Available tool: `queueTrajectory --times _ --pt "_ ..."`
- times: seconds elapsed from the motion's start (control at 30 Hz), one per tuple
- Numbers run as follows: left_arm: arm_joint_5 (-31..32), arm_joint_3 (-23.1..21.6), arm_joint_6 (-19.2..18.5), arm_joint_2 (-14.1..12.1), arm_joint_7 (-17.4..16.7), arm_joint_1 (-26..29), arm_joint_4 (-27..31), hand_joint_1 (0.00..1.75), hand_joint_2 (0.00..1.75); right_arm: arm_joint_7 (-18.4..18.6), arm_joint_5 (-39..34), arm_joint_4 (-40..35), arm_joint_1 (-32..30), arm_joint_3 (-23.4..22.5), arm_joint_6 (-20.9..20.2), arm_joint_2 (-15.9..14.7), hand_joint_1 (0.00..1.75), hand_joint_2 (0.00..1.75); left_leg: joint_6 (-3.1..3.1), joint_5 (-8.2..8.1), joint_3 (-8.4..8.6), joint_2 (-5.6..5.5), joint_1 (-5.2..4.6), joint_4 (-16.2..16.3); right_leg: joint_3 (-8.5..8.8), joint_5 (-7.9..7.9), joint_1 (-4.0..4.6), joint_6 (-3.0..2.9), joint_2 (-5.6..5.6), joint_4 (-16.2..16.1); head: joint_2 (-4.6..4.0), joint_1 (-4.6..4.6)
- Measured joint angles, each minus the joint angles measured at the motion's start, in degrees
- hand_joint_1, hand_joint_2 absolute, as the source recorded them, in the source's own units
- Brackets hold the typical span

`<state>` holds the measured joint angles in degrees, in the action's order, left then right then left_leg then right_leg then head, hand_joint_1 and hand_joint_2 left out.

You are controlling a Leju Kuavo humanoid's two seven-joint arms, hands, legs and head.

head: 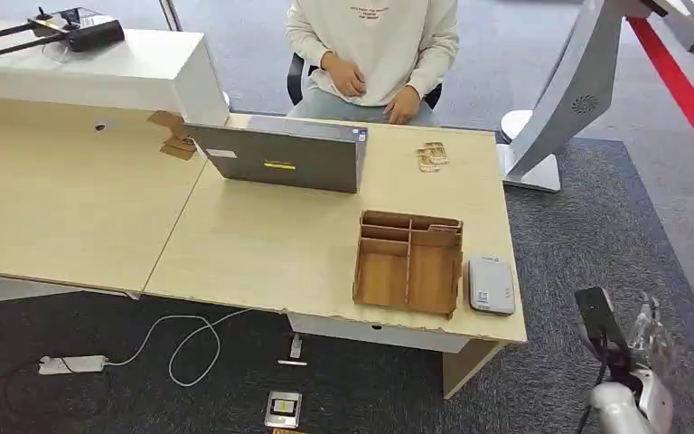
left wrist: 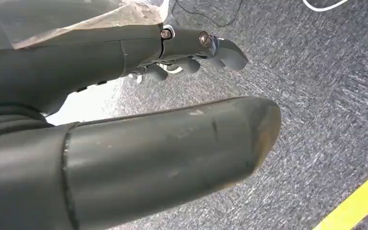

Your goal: Pass the card to the sensor for recognition and then transmit it.

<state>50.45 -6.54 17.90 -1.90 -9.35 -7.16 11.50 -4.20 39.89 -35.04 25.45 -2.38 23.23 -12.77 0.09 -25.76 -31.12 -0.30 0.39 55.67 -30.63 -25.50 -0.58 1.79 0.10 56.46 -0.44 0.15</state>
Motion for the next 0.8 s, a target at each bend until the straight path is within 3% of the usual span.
queueTrajectory --times 0.4,0.8 --pt "0.55 0.0 0.0 0.02 0.85 0.01 0.0 0.0 0.0 -0.92 -3.61 -4.94 0.2 1.29 -0.54 2.32 0.0 1.75 0.0 0.0 -0.01 0.0 0.0 0.0 0.01 0.0 0.0 0.0 0.0 0.01 0.0 0.0" --pt "1.97 -0.15 0.2 0.02 1.81 -0.01 0.0 0.0 0.0 2.51 -6.36 -19.24 0.22 7.32 -4.81 3.91 0.0 1.75 -0.01 0.01 0.01 0.0 0.0 0.0 0.0 0.0 0.0 0.0 0.0 0.03 0.0 -0.02"
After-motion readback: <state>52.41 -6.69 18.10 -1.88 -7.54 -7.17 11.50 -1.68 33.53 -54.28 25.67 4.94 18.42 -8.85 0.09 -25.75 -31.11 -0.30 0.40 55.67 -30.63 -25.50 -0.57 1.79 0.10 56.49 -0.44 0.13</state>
